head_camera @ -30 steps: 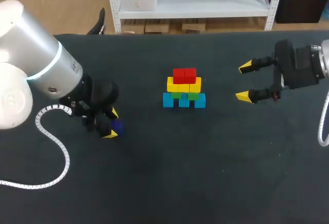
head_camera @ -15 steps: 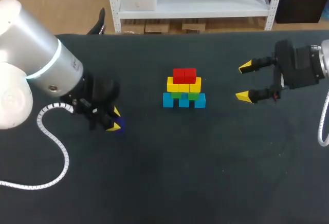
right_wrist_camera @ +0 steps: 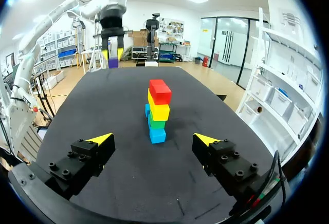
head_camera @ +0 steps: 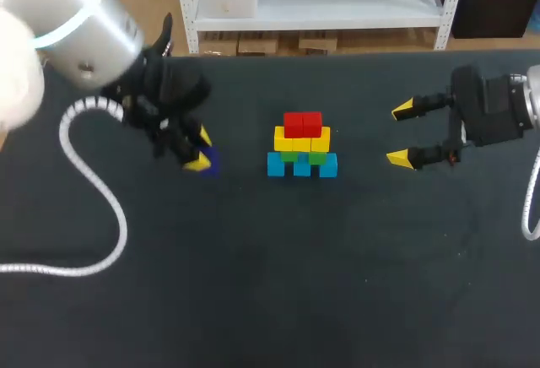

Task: Place the blue cubes, place green cubes on the blue cubes, place the yellow cubes on the green cubes, then place the red cubes on the yellow cubes, and place purple cube on the red cubes.

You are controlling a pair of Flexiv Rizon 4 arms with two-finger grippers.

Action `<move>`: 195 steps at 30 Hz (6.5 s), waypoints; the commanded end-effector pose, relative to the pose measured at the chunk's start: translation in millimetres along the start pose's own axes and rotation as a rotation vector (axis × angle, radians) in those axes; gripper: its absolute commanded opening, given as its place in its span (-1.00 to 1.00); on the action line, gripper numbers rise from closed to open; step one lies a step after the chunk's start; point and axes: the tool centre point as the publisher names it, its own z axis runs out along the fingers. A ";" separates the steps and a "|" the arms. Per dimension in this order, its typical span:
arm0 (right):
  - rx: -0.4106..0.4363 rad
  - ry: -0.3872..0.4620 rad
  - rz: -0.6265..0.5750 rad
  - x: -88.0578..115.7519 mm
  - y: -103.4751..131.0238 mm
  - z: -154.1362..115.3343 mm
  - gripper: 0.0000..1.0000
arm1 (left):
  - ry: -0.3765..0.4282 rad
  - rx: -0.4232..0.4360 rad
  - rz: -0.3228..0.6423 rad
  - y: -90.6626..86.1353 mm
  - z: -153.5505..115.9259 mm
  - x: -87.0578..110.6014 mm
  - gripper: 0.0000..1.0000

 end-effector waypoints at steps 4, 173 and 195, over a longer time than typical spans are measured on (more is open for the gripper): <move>0.000 -0.002 -0.001 0.5 -0.4 0.7 1.00 | 0.044 0.018 0.025 23.6 -22.9 -34.2 -1.00; 0.000 -0.002 -0.001 0.5 -0.4 0.7 1.00 | 0.011 -0.034 0.003 101.8 62.6 -122.9 1.00; 0.000 -0.002 -0.001 0.5 -0.4 0.7 1.00 | -0.157 -0.240 -0.186 66.1 -18.7 -22.4 1.00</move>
